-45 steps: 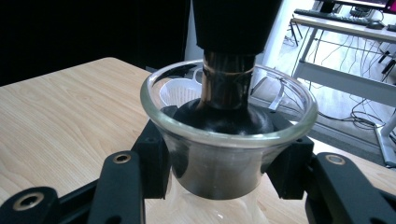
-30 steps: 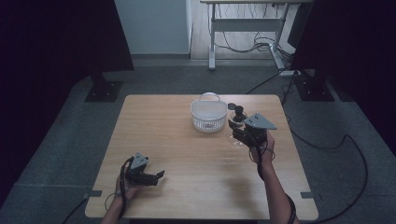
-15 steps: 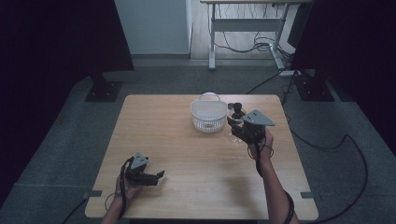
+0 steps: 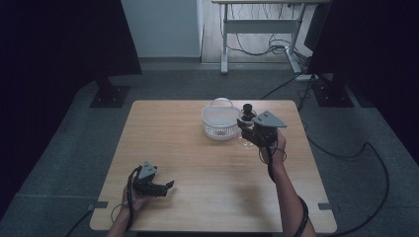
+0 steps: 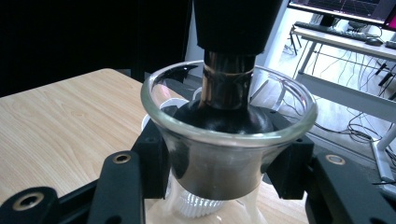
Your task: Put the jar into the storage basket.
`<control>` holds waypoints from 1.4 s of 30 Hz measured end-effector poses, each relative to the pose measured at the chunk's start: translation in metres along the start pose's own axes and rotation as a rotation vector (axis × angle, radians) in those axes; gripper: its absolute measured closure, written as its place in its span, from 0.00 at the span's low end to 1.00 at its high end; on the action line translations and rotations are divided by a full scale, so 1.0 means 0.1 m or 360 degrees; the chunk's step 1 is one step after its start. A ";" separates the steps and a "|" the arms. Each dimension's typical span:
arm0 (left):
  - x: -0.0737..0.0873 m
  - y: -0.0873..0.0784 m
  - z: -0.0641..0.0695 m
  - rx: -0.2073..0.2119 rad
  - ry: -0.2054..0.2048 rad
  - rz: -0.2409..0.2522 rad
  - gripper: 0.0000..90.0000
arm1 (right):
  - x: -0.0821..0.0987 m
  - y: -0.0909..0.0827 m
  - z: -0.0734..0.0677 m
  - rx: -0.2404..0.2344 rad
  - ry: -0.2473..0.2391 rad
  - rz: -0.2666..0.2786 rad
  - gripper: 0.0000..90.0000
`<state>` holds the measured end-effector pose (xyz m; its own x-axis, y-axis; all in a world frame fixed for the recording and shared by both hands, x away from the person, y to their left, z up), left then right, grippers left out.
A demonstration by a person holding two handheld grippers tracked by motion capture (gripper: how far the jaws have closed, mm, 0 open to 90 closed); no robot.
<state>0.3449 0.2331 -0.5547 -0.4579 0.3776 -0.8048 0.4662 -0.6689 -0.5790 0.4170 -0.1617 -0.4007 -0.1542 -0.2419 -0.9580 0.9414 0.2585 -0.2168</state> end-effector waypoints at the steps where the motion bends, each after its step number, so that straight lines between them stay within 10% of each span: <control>1: 0.00 0.00 0.00 0.0001 0.0000 0.0000 0.05 | -0.01 0.00 0.00 0.0000 0.0003 -0.0001 0.54; 42: 0.00 -0.01 -0.01 0.0018 -0.0017 0.0009 0.06 | -0.33 0.49 -0.13 0.0020 -0.0035 -0.0063 0.54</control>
Point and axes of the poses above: each handheld gripper's, and its own axes: y roughly forward along the jaws, x roughly out of its underside, z roughly to its right, the point moved 1 cm from there along y, roughly forward along the jaws, and after that the axes turned 13 degrees about x, right-handed, at the moved point
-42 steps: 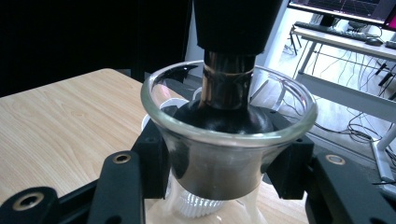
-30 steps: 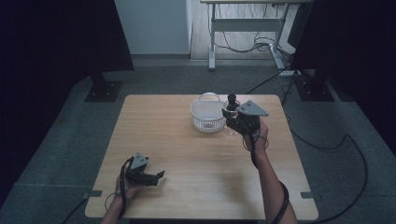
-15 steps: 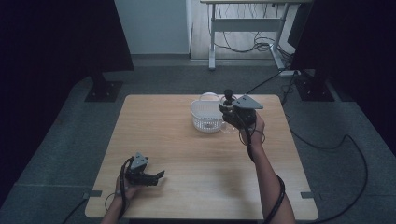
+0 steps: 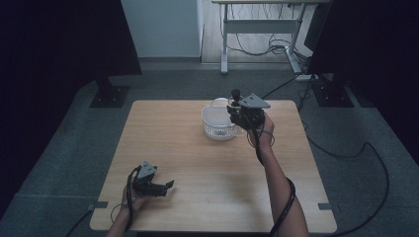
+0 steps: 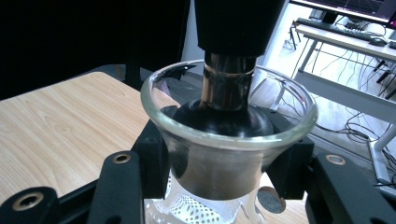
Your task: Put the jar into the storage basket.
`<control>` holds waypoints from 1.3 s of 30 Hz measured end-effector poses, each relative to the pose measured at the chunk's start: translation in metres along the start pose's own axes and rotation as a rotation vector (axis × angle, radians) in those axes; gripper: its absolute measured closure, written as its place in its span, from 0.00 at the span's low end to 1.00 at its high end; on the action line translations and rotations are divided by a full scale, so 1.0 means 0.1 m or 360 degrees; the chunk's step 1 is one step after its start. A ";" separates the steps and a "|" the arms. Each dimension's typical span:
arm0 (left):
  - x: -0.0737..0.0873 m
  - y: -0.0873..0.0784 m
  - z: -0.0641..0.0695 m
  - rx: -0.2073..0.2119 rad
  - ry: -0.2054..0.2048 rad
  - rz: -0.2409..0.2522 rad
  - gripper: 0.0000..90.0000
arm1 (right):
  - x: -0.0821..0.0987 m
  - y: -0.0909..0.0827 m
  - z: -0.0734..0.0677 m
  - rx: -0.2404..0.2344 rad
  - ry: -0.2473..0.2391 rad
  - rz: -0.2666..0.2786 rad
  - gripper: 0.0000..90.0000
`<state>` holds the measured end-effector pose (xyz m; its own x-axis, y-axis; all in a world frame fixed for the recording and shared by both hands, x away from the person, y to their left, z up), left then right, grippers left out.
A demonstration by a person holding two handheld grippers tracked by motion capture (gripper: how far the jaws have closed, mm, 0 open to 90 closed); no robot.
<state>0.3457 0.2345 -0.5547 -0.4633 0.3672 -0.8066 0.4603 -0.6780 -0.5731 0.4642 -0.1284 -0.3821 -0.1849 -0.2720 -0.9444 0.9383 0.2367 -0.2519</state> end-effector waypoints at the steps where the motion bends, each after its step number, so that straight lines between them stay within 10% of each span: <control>1: 0.00 0.00 0.00 -0.0001 0.0002 -0.0001 0.06 | -0.01 0.01 0.00 -0.0001 0.0001 -0.0001 0.54; 39: 0.00 -0.01 -0.01 0.0014 -0.0011 0.0015 0.06 | -0.14 0.57 -0.19 0.0027 -0.0021 -0.0084 0.54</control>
Point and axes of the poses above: each handheld gripper's, and its own axes: y roughly forward along the jaws, x roughly out of its underside, z roughly to its right, the point moved 1 cm from there along y, roughly forward along the jaws, and after that the axes turned 13 degrees about x, right-handed, at the moved point
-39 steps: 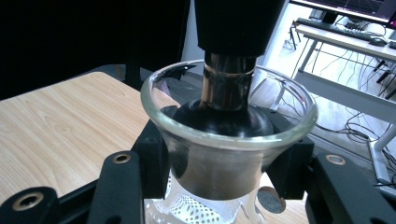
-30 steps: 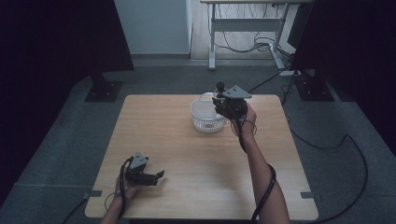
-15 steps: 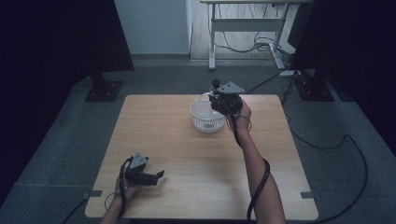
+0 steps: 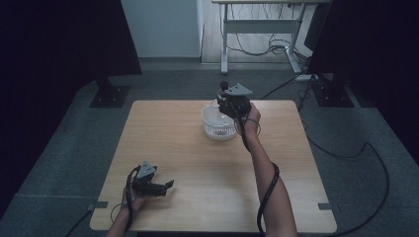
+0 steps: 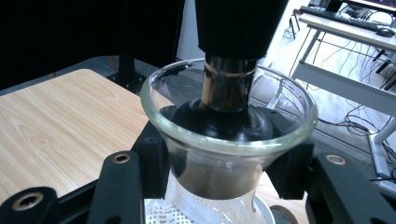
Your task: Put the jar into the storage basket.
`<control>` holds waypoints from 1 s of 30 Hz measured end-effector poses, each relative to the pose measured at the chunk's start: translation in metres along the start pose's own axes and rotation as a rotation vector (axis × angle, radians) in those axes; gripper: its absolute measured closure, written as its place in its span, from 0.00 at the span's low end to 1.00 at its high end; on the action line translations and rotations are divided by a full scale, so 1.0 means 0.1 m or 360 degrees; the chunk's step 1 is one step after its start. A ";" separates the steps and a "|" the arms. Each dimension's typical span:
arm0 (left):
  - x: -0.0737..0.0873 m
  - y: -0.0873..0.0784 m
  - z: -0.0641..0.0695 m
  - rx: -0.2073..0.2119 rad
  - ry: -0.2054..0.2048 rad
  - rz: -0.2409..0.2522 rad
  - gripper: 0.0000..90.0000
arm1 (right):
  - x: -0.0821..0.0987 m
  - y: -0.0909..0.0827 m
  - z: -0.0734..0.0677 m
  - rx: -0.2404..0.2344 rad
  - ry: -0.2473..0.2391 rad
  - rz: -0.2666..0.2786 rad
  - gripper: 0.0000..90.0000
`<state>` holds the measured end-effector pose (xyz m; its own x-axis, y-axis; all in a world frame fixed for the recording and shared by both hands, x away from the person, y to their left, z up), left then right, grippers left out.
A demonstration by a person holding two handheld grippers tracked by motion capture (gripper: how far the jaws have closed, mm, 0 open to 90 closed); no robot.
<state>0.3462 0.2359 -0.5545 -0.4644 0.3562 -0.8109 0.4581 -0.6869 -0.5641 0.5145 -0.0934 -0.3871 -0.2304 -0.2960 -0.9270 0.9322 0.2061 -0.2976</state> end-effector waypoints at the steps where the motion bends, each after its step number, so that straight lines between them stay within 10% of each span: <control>1: 0.00 0.00 0.00 0.0001 -0.0001 0.0001 0.06 | 0.00 0.02 -0.01 -0.0001 0.0001 -0.0002 0.54; 30: 0.00 0.00 0.00 0.0006 0.0000 0.0002 0.06 | 0.22 0.52 -0.17 0.0048 -0.0016 -0.0155 0.54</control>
Point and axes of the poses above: each handheld gripper's, and its own axes: y roughly forward along the jaws, x roughly out of its underside, z roughly to its right, the point moved 1 cm from there along y, roughly forward along the jaws, and after that the axes turned 13 degrees about x, right-handed, at the moved point
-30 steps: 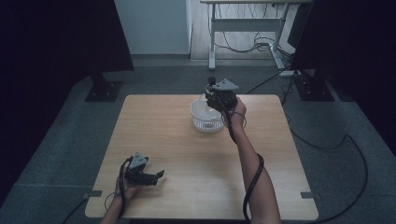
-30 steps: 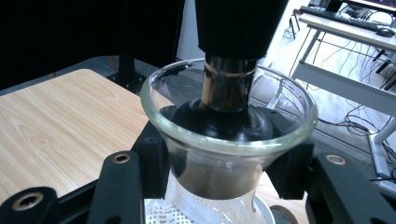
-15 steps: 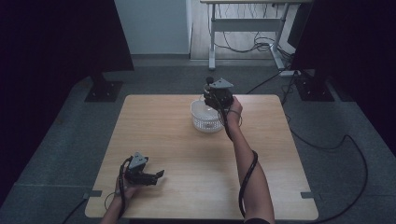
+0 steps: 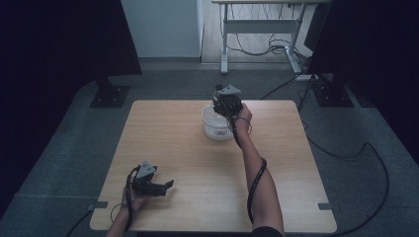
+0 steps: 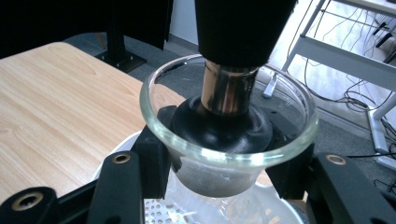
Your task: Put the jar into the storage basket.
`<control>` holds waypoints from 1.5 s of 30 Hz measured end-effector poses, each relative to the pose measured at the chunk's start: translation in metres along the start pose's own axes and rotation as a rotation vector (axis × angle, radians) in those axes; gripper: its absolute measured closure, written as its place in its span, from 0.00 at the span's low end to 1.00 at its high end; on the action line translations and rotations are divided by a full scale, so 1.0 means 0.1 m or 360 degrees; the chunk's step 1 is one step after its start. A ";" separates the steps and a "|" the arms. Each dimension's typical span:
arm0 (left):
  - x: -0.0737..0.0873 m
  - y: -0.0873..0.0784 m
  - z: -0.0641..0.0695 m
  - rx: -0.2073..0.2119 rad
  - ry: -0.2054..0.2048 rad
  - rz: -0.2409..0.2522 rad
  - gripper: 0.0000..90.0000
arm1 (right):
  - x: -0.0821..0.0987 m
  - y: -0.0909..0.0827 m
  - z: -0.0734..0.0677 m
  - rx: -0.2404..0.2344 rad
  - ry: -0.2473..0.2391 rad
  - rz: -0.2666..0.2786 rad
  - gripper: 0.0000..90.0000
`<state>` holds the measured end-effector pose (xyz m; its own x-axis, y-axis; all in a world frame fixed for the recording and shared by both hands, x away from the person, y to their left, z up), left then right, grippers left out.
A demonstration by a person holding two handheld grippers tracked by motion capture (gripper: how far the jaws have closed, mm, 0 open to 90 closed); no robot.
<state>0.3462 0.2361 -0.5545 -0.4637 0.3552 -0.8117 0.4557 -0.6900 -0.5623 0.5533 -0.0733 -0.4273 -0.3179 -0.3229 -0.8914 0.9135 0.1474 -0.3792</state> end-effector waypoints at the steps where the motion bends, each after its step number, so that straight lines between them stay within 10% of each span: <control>1: 0.00 0.00 0.00 0.0000 0.0000 0.0000 0.06 | 0.02 0.01 -0.01 0.0000 0.0001 -0.0004 0.53; 29: 0.00 0.01 0.01 -0.0013 0.0011 -0.0012 0.06 | 0.45 0.22 -0.21 -0.0031 -0.0020 -0.0116 0.53; 45: 0.00 0.01 0.01 -0.0015 0.0015 -0.0019 0.06 | 0.53 0.17 -0.08 -0.0067 0.0023 -0.0159 0.48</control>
<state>0.3463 0.2345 -0.5547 -0.4620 0.3697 -0.8062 0.4570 -0.6798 -0.5736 0.5500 -0.0806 -0.4825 -0.4108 -0.3245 -0.8520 0.8656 0.1546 -0.4763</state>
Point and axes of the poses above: each handheld gripper's, and its own axes: y roughly forward along the jaws, x roughly out of its underside, z roughly to its right, the point moved 1 cm from there along y, roughly forward along the jaws, and after that the axes turned 13 degrees about x, right-handed, at the moved point
